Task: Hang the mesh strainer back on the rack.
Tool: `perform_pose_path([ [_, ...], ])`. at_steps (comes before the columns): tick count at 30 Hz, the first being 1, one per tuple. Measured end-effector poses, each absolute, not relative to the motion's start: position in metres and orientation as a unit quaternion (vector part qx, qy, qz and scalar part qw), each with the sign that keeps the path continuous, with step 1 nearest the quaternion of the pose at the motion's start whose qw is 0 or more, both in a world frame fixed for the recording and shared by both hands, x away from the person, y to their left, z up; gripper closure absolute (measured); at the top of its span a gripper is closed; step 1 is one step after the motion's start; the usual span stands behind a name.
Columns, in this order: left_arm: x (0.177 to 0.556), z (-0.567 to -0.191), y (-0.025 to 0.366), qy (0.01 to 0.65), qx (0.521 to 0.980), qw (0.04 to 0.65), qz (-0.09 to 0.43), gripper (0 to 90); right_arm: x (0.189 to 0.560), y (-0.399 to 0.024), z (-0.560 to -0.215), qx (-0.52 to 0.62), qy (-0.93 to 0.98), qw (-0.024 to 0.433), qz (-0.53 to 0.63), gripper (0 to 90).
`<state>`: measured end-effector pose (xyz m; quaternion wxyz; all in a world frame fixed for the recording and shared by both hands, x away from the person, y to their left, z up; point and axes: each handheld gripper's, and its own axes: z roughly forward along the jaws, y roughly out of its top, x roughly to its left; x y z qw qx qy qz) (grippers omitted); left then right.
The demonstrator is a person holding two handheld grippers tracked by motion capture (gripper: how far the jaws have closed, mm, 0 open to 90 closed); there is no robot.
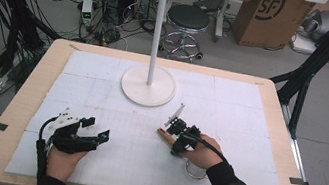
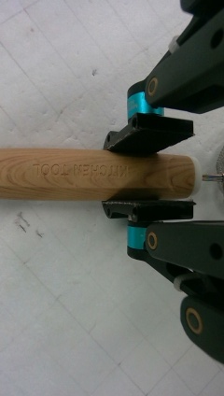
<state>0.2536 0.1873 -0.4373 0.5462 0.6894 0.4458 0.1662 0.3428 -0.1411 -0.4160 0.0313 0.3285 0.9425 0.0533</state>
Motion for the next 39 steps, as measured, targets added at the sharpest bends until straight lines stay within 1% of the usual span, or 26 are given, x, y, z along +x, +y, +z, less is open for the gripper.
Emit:
perform_pose_path([
  [3,0.254,-0.437,0.187,0.446,0.689,0.547,0.166,22.4,0.344,-0.141,-0.416,0.326,0.944,0.028,0.051,67.6],
  [6,0.253,-0.437,0.188,0.446,0.688,0.547,0.168,22.5,0.340,-0.145,-0.417,0.324,0.943,0.038,0.067,68.2],
  [10,0.253,-0.437,0.188,0.447,0.689,0.546,0.169,22.5,0.334,-0.156,-0.418,0.326,0.938,0.043,0.113,68.5],
  [13,0.253,-0.437,0.189,0.448,0.687,0.547,0.170,22.5,0.327,-0.165,-0.420,0.316,0.936,0.054,0.149,68.6],
  [17,0.253,-0.436,0.190,0.449,0.684,0.548,0.171,22.5,0.322,-0.181,-0.424,0.331,0.918,0.049,0.212,68.6],
  [19,0.253,-0.436,0.190,0.449,0.685,0.548,0.170,22.5,0.319,-0.186,-0.424,0.330,0.911,0.058,0.239,68.6],
  [26,0.253,-0.436,0.191,0.449,0.683,0.550,0.170,22.5,0.317,-0.198,-0.421,0.336,0.897,0.065,0.281,68.6],
  [27,0.253,-0.436,0.191,0.449,0.684,0.549,0.171,22.5,0.317,-0.199,-0.420,0.336,0.895,0.071,0.286,68.6],
  [28,0.253,-0.436,0.191,0.449,0.684,0.548,0.171,22.5,0.317,-0.200,-0.419,0.332,0.891,0.087,0.296,68.6],
  [29,0.253,-0.436,0.191,0.449,0.684,0.549,0.171,22.5,0.316,-0.201,-0.416,0.334,0.888,0.085,0.305,68.6],
  [39,0.253,-0.436,0.191,0.448,0.685,0.548,0.171,22.5,0.312,-0.214,-0.394,0.327,0.841,0.141,0.408,68.5],
])
